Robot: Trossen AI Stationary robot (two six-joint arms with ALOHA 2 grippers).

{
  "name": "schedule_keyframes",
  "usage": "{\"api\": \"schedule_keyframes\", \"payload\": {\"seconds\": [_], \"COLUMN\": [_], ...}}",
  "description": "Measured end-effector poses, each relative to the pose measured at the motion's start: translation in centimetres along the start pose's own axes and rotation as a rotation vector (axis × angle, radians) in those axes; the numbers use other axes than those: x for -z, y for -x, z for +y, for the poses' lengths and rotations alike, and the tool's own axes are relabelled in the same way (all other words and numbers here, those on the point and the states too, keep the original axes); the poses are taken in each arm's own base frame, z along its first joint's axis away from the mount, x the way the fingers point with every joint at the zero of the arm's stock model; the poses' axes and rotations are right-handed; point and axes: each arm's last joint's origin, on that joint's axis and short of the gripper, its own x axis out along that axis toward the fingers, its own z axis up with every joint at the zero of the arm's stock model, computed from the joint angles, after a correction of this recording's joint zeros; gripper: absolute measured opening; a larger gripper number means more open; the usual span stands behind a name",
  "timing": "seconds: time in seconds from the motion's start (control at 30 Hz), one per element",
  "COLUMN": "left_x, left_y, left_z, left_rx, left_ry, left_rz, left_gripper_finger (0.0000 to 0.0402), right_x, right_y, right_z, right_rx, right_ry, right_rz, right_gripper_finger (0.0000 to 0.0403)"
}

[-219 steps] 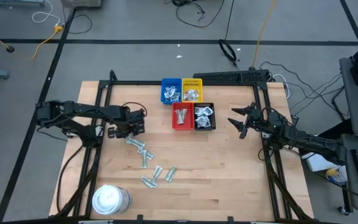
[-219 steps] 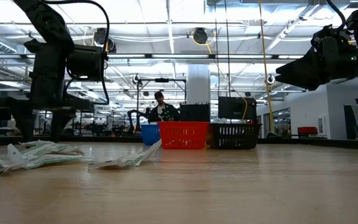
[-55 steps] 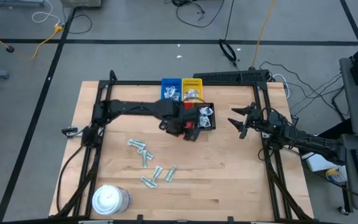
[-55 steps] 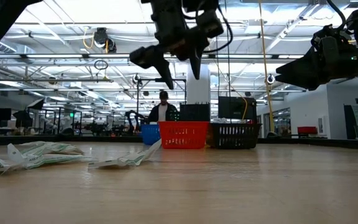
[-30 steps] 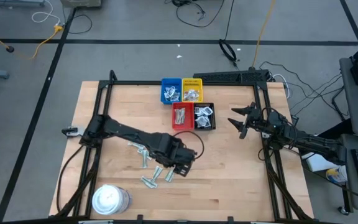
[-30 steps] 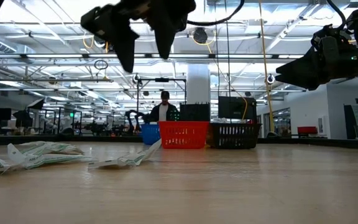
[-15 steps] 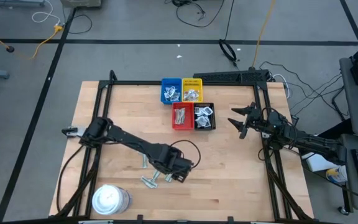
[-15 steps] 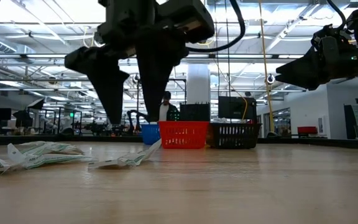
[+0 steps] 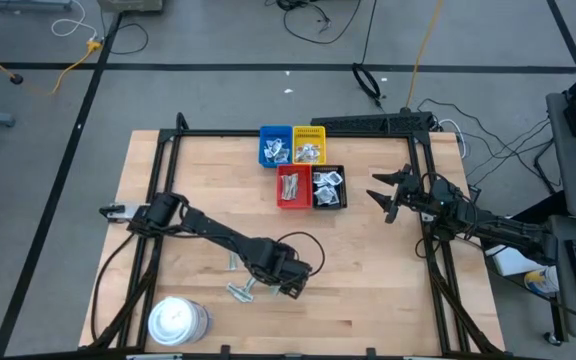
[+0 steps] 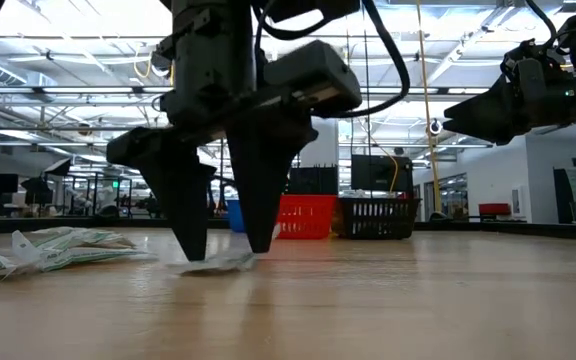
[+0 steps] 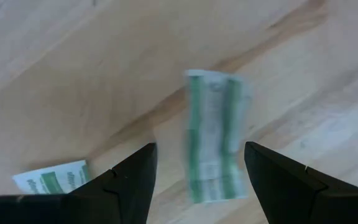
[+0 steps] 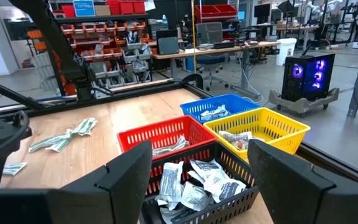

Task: Pick & Place First Aid Supplies
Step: Put the bandage pack into the red bin

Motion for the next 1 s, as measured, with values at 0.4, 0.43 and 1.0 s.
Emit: {"api": "schedule_keyframes", "payload": {"seconds": [0.4,0.43,1.0], "left_x": [-0.2,-0.2,-1.7], "left_y": [-0.1,-0.1,3.7], "left_z": [0.2,0.1,0.9], "left_rx": [-0.014,-0.01,0.056], "left_ry": [-0.02,-0.026,-0.071], "left_rz": [-0.006,-0.007,0.023], "left_gripper_finger": [0.011,0.0089,0.0003], "right_x": [0.0,0.0,0.0], "right_y": [0.0,0.0,0.0], "right_z": [0.0,0.0,0.0], "right_rx": [0.0,0.0,0.0], "right_ry": [0.0,0.0,0.0], "right_rz": [0.002,0.002,0.002], "right_gripper_finger": [0.0261,0.0261,0.026]}}
